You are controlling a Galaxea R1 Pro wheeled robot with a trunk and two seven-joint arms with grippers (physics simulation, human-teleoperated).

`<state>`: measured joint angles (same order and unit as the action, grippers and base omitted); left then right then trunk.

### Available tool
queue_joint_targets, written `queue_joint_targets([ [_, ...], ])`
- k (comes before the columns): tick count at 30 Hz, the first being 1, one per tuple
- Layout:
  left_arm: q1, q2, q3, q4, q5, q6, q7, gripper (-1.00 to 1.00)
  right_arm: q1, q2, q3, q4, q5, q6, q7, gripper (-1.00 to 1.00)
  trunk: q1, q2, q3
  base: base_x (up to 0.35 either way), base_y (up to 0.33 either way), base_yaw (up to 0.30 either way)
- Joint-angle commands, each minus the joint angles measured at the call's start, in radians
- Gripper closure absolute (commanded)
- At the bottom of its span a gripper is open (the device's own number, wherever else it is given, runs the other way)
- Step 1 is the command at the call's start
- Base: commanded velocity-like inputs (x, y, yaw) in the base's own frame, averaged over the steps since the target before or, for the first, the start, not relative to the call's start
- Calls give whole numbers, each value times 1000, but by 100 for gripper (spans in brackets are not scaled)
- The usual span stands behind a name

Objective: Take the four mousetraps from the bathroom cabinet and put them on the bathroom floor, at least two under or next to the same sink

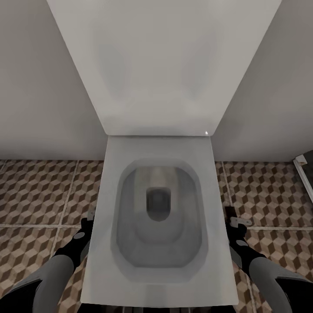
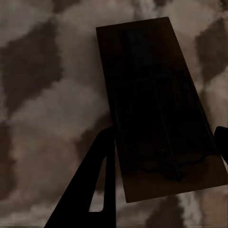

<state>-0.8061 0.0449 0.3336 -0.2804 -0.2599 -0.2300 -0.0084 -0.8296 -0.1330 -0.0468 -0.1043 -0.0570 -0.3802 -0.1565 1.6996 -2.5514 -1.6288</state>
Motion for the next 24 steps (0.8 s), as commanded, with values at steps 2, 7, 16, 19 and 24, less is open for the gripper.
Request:
queue_joint_targets([
  [2,-1,0,7,1,-12,-5,-1,100,0,0,-2,3,-9,-5,7,100,0,0,0,0,0,0],
  [7,-1,0,7,1,-12,-5,-1,100,0,0,-2,5,-6,-6,12,100,0,0,0,0,0,0],
  [16,-1,0,7,1,-12,-5,-1,100,0,2,-2,7,0,-6,23,100,0,0,0,0,0,0],
  [19,-1,0,7,1,-12,-5,-1,100,0,2,-2,7,0,-6,26,100,0,0,0,0,0,0],
  [24,-1,0,8,1,-12,-5,-1,100,0,1,-2,7,0,-6,27,100,0,0,0,0,0,0],
])
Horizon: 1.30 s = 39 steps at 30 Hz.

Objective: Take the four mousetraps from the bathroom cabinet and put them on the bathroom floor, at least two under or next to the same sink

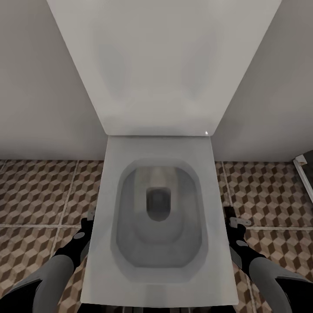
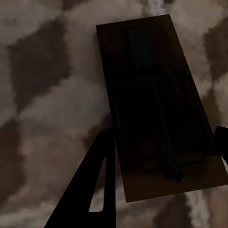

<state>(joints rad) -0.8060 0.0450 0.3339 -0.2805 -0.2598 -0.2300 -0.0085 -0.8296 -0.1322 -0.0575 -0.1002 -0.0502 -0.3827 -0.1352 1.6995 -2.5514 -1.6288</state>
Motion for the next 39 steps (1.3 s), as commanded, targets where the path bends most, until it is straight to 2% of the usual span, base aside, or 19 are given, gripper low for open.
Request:
queue_joint_targets([
  [1,-1,-1,8,1,-12,-5,-1,100,0,1,8,3,-7,-4,6,100,0,0,-1,0,0,0],
  [4,-1,-1,8,1,-12,-5,-1,100,0,0,8,3,-7,-4,6,100,0,0,-1,0,0,0],
  [5,-1,-1,8,1,-12,-5,-1,100,0,0,8,3,-7,-4,6,-100,0,0,-1,0,0,0],
  [39,-1,-1,7,1,-12,-4,-1,100,0,-1,8,2,-7,-3,7,-100,0,0,-1,0,0,0],
])
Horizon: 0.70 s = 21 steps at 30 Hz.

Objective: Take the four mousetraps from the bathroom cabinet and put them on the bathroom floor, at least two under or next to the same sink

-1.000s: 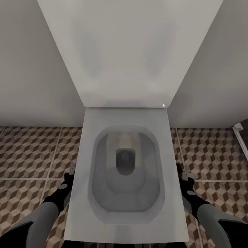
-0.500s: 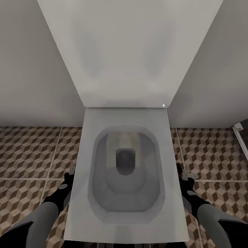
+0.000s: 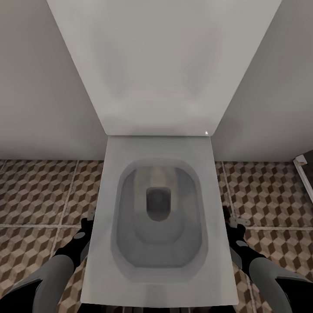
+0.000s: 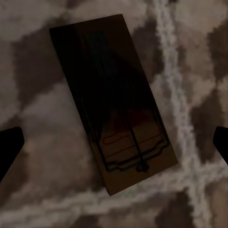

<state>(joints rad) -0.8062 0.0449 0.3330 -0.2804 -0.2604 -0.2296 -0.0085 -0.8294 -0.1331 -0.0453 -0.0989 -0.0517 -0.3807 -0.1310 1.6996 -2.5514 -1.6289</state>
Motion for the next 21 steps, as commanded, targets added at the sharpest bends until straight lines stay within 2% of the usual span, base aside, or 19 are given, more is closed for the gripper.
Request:
queue_joint_targets([
  [1,-1,0,8,1,-12,-5,-1,100,0,0,-4,1,-6,-5,3,-100,0,0,0,0,0,0],
  [16,-2,0,3,1,-11,-4,-1,100,-1,-4,-9,1,-19,8,-1,-100,0,0,0,0,0,0],
  [21,-2,0,3,-2,-14,-4,-1,100,-2,-17,-10,1,-21,10,-5,-100,0,0,0,0,0,0],
])
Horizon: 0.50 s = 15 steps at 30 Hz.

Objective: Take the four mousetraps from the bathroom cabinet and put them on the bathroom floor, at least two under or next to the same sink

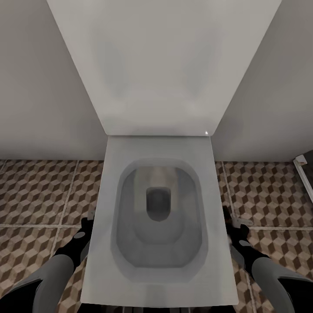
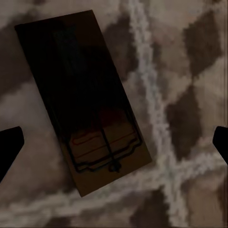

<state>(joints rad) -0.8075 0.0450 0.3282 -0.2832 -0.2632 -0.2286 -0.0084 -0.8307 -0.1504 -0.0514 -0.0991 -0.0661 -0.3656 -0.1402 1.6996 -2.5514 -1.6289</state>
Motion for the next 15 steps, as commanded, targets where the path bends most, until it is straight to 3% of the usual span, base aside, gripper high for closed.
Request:
queue_joint_targets([
  [1,-1,0,7,-1,-12,-5,-1,100,-1,-6,-4,1,-7,-5,3,-100,0,0,0,0,0,0],
  [15,-1,5,5,-7,-7,-5,-1,100,-1,-20,-5,-1,-7,-4,2,-100,0,0,0,0,0,0],
])
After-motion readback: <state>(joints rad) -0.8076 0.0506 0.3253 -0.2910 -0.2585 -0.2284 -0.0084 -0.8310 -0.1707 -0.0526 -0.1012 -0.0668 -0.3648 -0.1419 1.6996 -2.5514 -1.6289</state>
